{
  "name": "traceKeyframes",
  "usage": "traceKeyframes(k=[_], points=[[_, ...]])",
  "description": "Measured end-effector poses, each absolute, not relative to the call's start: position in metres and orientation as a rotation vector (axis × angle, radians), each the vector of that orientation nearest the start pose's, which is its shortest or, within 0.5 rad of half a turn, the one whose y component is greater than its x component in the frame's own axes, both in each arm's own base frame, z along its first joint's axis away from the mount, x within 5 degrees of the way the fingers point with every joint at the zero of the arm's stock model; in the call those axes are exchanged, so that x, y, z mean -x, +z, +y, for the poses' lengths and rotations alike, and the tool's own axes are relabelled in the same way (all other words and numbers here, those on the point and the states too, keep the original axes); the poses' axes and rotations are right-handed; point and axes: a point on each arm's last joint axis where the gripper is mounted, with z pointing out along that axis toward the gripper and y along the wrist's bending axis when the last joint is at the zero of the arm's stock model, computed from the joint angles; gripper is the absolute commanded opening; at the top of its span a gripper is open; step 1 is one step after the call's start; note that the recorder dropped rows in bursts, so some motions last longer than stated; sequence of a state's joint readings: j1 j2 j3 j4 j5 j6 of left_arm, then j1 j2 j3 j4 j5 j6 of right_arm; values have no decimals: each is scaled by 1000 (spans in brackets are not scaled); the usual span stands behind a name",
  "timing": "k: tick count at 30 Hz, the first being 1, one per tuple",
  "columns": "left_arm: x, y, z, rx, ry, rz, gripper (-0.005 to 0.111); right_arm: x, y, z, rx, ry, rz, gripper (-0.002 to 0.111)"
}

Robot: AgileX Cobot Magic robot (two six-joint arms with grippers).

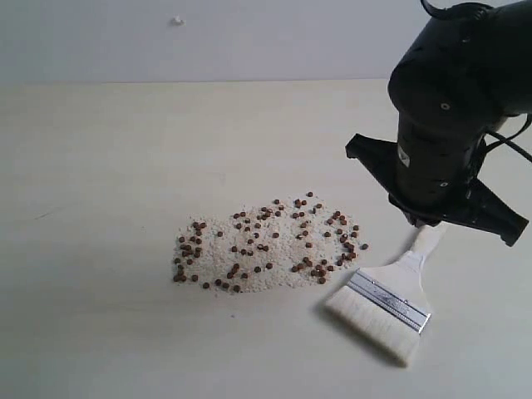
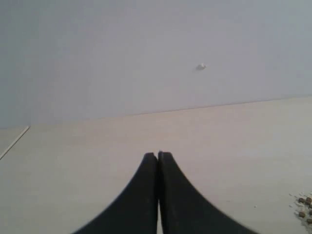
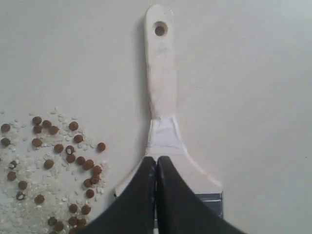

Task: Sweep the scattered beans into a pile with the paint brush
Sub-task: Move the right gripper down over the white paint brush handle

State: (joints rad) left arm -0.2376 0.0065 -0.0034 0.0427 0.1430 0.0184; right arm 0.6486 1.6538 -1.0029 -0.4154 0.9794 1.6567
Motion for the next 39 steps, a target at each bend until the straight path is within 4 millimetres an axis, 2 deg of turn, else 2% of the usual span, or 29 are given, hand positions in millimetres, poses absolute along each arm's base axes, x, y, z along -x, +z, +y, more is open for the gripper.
traceKeyframes(k=[6, 13, 20, 28, 39], points=[[-55, 201, -13, -238, -131, 1614, 0, -253, 201, 152, -1044, -145, 2587, 0], [-55, 201, -13, -238, -131, 1614, 0, -255, 200, 160, -1063, -19, 2597, 2], [-55, 201, -13, -238, -131, 1614, 0, -256, 187, 166, -1072, -22, 2643, 23], [-55, 201, -13, -238, -131, 1614, 0, -258, 169, 168, -1082, -90, 2681, 56], [-55, 201, -13, -238, -131, 1614, 0, -270, 159, 146, -1272, -108, 2676, 59]])
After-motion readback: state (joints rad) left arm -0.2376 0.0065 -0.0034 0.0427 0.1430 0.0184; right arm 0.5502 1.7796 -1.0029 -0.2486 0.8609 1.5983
